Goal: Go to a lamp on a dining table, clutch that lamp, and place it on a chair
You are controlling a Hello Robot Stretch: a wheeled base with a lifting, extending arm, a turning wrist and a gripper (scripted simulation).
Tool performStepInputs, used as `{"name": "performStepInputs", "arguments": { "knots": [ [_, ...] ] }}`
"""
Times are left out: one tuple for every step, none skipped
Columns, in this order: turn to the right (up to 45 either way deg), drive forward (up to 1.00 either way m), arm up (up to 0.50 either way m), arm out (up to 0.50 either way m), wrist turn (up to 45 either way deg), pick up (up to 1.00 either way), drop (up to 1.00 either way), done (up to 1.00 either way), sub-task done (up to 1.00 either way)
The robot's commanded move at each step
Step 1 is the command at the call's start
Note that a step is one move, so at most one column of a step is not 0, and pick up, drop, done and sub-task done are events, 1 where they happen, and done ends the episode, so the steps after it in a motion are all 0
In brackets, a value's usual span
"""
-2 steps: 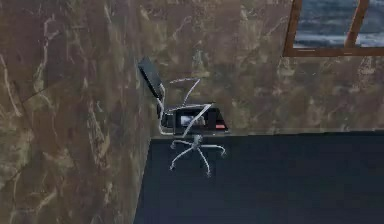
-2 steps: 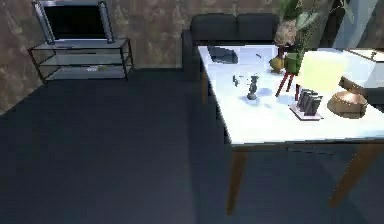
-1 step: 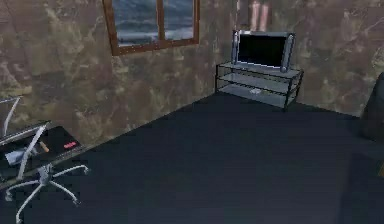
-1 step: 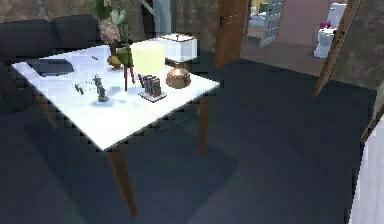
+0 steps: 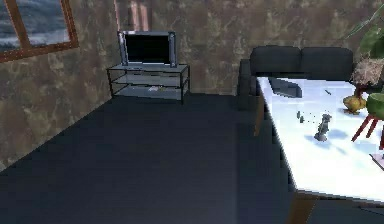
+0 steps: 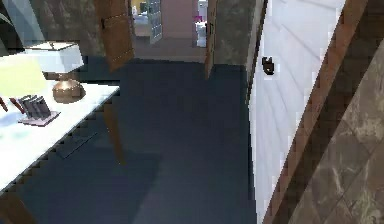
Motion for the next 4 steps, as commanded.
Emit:
{"name": "performStepInputs", "arguments": {
  "knots": [
    [0.0, 0.30, 0.00, 0.00, 0.0, 0.00, 0.00, 0.00, 0.00],
    [-45.0, 0.00, 0.00, 0.00, 0.0, 0.00, 0.00, 0.00, 0.00],
    [-9.0, 0.00, 0.00, 0.00, 0.0, 0.00, 0.00, 0.00, 0.00],
    [0.0, 0.40, 0.00, 0.00, 0.0, 0.00, 0.00, 0.00, 0.00]
  ]
}}
